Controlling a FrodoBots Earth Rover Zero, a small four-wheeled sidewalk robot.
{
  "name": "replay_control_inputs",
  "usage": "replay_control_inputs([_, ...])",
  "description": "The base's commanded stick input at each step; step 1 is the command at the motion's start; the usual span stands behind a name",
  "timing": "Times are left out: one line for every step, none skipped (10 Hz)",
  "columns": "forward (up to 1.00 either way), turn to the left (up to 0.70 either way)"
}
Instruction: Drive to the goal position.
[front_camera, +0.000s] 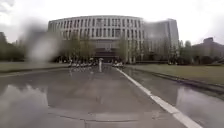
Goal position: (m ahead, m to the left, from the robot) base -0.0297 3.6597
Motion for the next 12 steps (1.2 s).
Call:
replay_control_inputs([0.7,0.0])
replay_control_inputs([0.7,0.0])
replay_control_inputs([0.7,0.0])
replay_control_inputs([0.7,0.0])
replay_control_inputs([0.7,0.0])
replay_control_inputs([0.7,0.0])
replay_control_inputs([0.7,0.0])
replay_control_inputs([0.7,0.0])
replay_control_inputs([0.7,0.0])
replay_control_inputs([0.7,0.0])
replay_control_inputs([0.7,0.0])
replay_control_inputs([0.7,0.0])
